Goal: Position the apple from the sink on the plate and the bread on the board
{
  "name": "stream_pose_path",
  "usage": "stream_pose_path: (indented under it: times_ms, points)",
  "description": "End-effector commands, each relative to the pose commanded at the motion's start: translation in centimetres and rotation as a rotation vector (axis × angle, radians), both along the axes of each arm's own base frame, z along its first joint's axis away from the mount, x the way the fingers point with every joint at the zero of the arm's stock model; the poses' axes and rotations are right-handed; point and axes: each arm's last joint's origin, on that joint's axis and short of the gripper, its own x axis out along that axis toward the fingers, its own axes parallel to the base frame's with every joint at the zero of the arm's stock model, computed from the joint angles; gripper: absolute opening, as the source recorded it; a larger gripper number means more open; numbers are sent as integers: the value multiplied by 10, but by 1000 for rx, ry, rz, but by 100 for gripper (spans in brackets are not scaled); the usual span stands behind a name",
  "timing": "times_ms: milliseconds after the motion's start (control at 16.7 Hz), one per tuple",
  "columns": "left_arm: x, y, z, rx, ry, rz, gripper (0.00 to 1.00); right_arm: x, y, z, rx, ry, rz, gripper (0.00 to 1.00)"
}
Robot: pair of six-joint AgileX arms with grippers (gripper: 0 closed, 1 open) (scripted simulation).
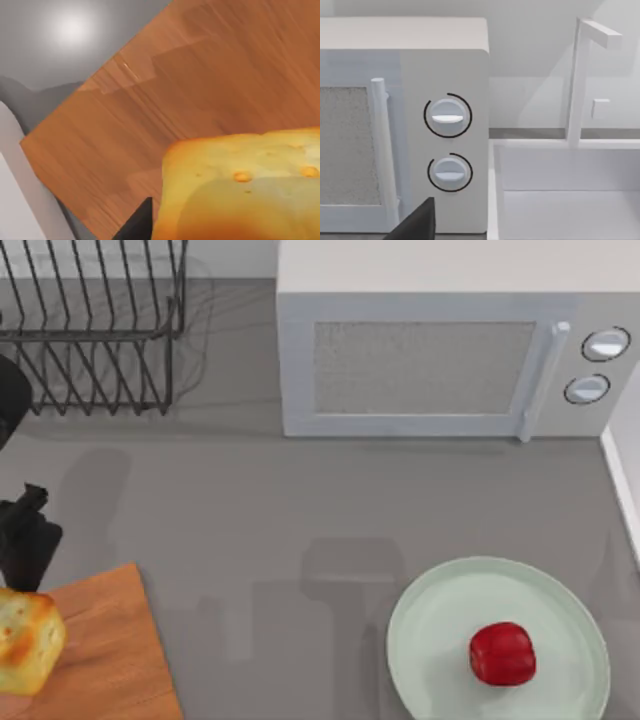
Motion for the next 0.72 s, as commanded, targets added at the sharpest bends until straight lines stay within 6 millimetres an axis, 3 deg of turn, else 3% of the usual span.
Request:
stream_pose_path:
  times_ms: [360, 720]
  points:
    - [-24, -10, 19, 9, -117, 175, 0, 0, 0, 0, 0, 0, 0, 100]
    - [-27, -12, 21, 6, -133, 192, 0, 0, 0, 0, 0, 0, 0, 100]
